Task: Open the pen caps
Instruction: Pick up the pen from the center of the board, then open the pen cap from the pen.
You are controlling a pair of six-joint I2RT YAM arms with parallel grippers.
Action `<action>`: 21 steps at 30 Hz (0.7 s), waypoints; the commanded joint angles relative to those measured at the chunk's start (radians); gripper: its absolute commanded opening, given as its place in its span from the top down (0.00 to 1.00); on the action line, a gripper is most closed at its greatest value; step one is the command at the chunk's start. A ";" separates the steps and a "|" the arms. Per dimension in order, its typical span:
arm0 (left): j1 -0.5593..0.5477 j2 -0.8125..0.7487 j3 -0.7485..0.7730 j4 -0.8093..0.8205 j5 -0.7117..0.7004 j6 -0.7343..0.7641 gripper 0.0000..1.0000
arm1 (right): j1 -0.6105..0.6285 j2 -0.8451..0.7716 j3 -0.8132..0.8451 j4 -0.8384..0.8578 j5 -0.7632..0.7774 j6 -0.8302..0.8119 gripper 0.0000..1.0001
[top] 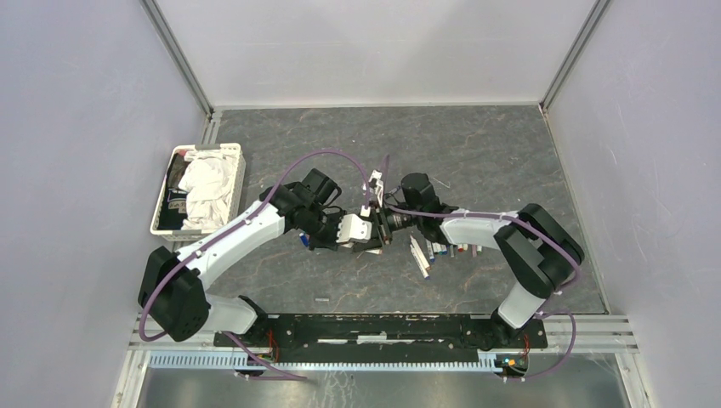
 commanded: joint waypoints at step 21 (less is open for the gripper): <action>-0.012 -0.017 0.028 0.020 0.048 -0.011 0.58 | 0.046 0.113 0.119 0.118 -0.080 0.123 1.00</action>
